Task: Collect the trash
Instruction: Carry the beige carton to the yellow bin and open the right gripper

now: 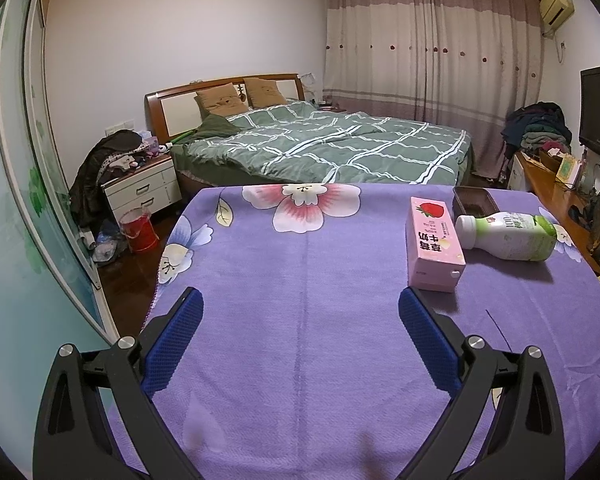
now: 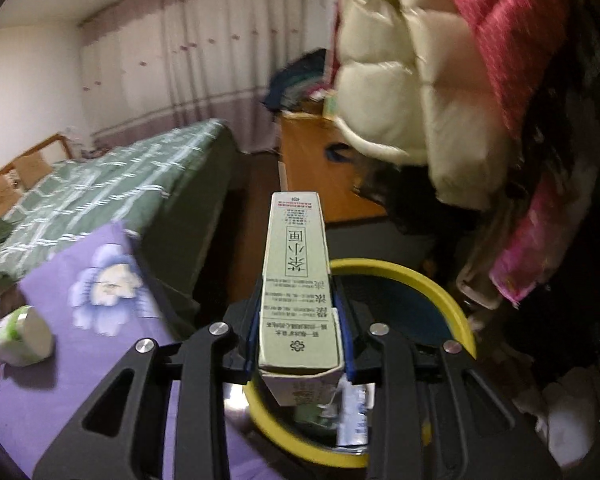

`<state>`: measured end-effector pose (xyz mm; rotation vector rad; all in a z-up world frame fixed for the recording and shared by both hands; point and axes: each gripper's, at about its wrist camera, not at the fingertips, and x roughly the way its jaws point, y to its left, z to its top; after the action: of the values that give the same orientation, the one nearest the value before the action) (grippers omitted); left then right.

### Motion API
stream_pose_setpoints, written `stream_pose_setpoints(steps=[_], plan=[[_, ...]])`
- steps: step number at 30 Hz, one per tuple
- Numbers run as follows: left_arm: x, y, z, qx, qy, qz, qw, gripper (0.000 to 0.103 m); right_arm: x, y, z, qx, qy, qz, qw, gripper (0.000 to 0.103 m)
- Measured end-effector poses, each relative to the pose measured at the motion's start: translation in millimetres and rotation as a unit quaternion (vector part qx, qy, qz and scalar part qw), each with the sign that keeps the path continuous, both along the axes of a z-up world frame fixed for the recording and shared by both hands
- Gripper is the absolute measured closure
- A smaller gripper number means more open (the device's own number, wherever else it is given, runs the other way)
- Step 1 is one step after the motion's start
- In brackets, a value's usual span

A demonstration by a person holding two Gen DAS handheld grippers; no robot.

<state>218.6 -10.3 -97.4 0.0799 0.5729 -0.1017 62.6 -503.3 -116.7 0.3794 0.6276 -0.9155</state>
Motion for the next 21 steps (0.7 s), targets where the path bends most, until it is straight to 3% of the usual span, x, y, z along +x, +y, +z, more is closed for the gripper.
stream_pose_setpoints(steps=[3,8,13,21], plan=[[-0.7,-0.5,0.3,0.0,0.0,-0.003,1.0,0.006,-5.3,1.6,1.8,0.003,-0.013,-0.011,1.0,0.053],[-1.4,-1.8,0.2,0.002,0.003,-0.008,1.0,0.006,0.0,28.8,16.2,-0.046,-0.054,0.036,0.997,0.04],[-1.4,-10.1,-1.0,0.006,0.012,-0.021,0.9997,0.006,5.3,55.8,28.8,-0.11,-0.063,0.075,0.989,0.034],[16.7,-61.4,17.0,0.003,0.073,-0.109,0.9913,0.006,9.6,59.8,30.6,-0.083,-0.063,0.095,0.99,0.033]])
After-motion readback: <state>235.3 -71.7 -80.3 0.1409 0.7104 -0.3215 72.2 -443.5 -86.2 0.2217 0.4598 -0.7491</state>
